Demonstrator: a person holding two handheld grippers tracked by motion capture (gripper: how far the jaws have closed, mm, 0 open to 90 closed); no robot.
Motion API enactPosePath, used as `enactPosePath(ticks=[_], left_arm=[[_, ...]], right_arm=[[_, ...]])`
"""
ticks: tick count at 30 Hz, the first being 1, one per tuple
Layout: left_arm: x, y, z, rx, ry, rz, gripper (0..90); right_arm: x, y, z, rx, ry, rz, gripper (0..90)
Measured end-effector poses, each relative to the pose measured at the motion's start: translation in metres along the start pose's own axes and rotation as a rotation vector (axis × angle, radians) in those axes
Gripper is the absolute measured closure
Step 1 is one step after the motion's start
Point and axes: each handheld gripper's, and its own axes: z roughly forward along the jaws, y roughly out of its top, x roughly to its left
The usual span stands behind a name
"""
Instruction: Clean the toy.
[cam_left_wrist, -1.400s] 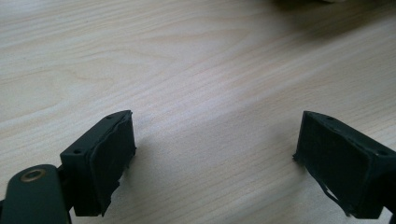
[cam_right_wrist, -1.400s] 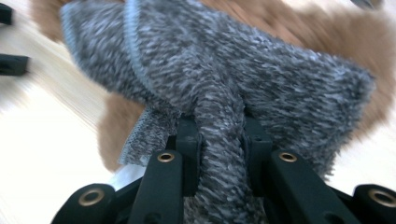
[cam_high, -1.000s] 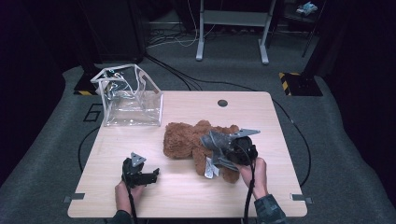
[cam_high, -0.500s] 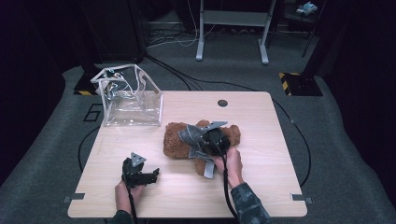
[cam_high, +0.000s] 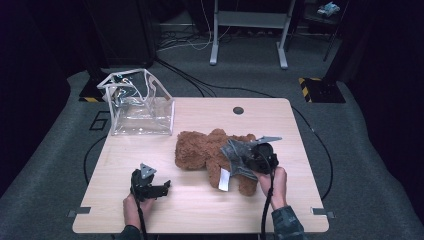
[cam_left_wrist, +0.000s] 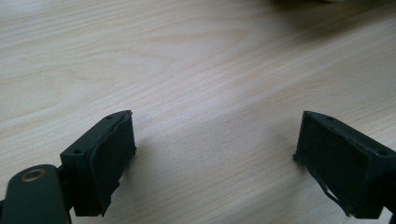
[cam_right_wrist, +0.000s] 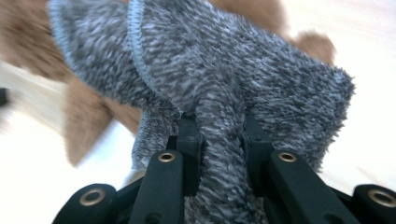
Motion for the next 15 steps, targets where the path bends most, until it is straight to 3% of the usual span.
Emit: enactPosePath(ticks=[3, 7, 12, 15], left_arm=[[0.000, 0.000, 0.000, 0.000, 0.000, 0.000, 11.4], [0.000, 0.000, 0.000, -0.003, 0.001, 0.000, 11.4], [0.000, 0.000, 0.000, -0.004, 0.000, 0.000, 11.4], [0.000, 0.000, 0.000, -0.001, 0.000, 0.000, 11.4]], right_arm=[[-0.010, -0.009, 0.002, 0.024, -0.002, 0.024, 74.3], [-0.021, -0.008, -0.007, -0.002, -0.031, 0.050, 74.0], [-0.037, 0.008, -0.019, -0.062, -0.076, 0.085, 74.0], [-0.043, 0.023, -0.017, -0.094, -0.074, 0.090, 73.9]])
